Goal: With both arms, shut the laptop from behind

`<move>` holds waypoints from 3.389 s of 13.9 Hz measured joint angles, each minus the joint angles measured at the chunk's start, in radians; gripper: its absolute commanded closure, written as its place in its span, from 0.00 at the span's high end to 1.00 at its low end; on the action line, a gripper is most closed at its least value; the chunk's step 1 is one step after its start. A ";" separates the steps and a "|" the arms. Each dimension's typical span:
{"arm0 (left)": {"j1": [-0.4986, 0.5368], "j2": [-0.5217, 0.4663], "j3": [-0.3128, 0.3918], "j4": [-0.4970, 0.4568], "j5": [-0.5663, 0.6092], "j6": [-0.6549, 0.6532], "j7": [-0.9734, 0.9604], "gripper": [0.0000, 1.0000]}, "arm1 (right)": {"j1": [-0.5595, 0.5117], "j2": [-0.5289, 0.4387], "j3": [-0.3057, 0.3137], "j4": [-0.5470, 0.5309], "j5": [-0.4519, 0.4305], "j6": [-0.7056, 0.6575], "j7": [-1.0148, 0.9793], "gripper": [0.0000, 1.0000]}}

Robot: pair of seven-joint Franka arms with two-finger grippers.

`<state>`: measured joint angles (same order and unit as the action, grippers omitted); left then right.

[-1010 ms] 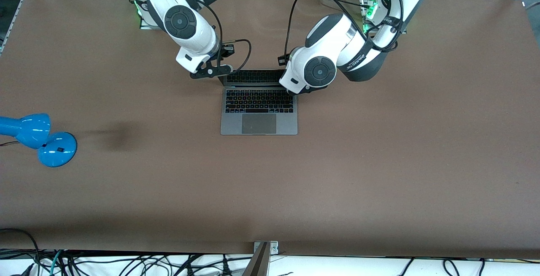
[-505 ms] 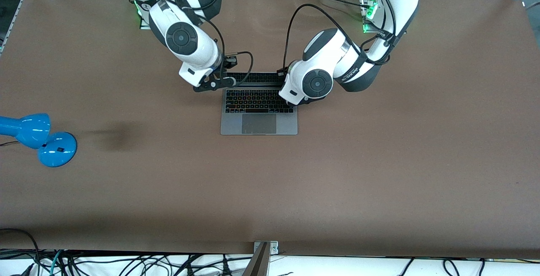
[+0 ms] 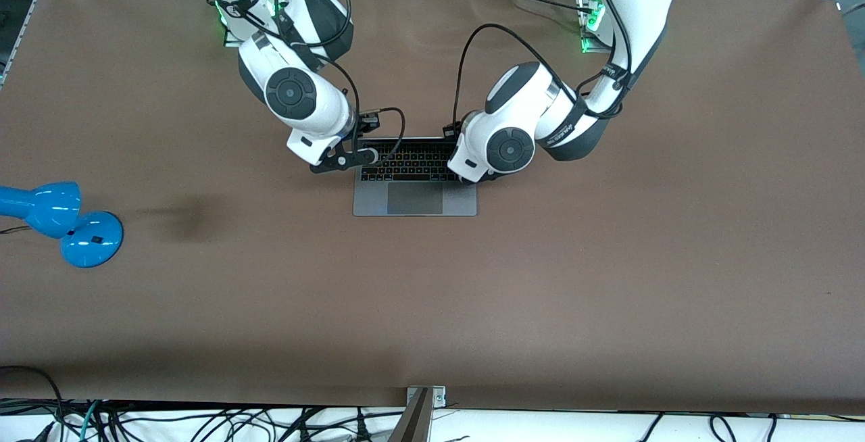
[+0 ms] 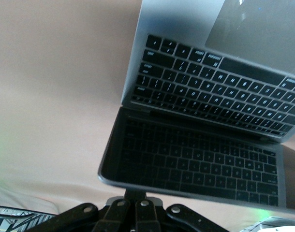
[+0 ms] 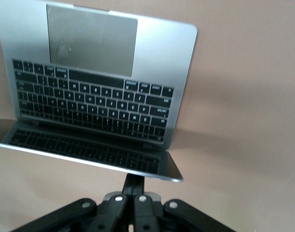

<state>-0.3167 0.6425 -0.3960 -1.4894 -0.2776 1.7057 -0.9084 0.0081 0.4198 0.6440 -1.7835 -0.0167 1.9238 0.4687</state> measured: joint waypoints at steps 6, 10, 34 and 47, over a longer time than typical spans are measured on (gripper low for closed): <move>0.001 0.077 0.030 0.086 0.001 0.015 0.002 0.00 | -0.004 0.111 -0.011 0.082 -0.065 0.032 0.000 0.00; 0.001 0.124 0.033 0.102 0.035 0.071 0.009 0.00 | -0.004 0.174 -0.025 0.088 -0.108 0.092 0.000 0.00; 0.002 0.268 0.058 0.134 0.122 0.259 0.062 1.00 | -0.007 0.416 -0.042 0.208 -0.284 0.271 -0.007 1.00; 0.029 -0.250 0.301 0.136 0.227 -0.310 0.413 1.00 | -0.203 0.160 -0.044 0.269 -0.284 -0.135 -0.013 1.00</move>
<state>-0.2878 0.3924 -0.0947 -1.3530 -0.0511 1.3958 -0.4957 -0.1944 0.5794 0.6003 -1.5144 -0.3011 1.7885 0.4562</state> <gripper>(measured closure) 0.000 0.000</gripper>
